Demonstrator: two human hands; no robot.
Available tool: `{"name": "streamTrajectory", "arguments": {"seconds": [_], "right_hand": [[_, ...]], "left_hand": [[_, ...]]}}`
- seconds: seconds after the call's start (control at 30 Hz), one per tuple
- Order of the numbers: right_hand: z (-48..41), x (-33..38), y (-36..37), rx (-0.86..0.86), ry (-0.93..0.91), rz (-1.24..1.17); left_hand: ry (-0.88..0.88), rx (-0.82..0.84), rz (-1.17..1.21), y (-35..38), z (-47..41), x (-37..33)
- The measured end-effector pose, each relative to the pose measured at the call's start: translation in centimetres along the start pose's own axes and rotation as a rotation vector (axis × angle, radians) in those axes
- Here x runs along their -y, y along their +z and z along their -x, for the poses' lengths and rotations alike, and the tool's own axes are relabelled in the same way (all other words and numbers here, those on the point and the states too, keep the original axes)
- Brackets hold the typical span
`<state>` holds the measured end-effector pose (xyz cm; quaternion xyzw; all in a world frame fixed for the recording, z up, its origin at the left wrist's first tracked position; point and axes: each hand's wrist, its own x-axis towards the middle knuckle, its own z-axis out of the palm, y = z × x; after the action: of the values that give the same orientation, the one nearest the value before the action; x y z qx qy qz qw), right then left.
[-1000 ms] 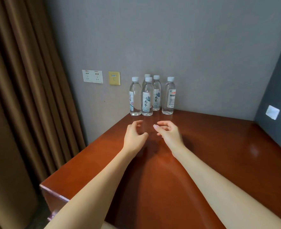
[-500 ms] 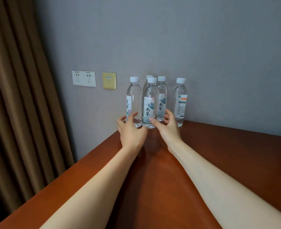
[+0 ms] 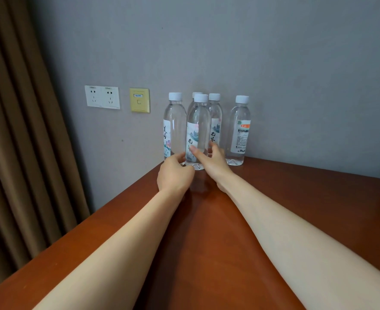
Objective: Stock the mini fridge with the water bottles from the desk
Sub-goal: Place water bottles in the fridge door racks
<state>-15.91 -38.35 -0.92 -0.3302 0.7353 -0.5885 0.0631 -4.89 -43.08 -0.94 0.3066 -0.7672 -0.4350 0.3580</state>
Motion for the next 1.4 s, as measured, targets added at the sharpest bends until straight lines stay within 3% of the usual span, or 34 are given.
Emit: {"name": "streamTrajectory", "arguments": {"seconds": [0.43,0.67,0.93,1.1,1.4], "right_hand": [[0.5,0.0,-0.3,-0.082,0.054,-0.042],[2.5,0.6,-0.8,0.000,0.030,-0.111],[8.5,2.9,-2.8,0.049,0.088,-0.365],[13.9,4.5,-4.0,0.119,0.051,-0.362],[23.3,6.7,-6.7,0.074,0.010,-0.391]], "left_hand": [[-0.049,0.074,0.060,-0.4,0.5,0.0],[0.009,0.059,0.172,-0.5,1.6,0.0],[0.020,0.120,0.450,-2.6,5.8,-1.0],[-0.034,0.232,0.645,-5.1,10.3,-2.1],[-0.114,0.320,0.739,-8.0,19.6,-4.0]]}}
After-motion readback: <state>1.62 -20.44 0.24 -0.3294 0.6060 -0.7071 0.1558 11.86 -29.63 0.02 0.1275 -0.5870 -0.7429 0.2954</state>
